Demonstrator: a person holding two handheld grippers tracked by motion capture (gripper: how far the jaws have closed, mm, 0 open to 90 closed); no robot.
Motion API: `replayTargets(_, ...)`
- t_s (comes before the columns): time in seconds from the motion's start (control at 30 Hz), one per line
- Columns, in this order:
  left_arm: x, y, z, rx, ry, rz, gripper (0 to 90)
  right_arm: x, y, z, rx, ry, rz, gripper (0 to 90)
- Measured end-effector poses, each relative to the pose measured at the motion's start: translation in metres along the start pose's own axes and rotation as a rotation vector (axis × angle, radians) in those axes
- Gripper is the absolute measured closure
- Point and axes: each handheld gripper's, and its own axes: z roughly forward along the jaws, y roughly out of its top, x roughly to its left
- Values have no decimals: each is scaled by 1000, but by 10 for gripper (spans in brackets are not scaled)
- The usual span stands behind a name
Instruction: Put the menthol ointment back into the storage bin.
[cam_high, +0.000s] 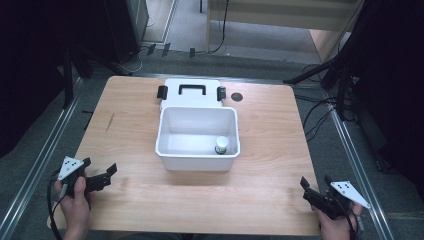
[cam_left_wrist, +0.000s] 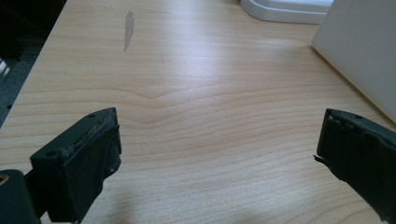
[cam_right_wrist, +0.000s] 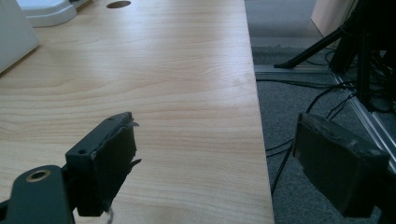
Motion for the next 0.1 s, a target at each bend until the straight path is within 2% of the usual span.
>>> replayTargets(0.1, 0, 0, 0, 0, 2, 2, 3, 3, 0, 0, 0, -2, -26, 137)
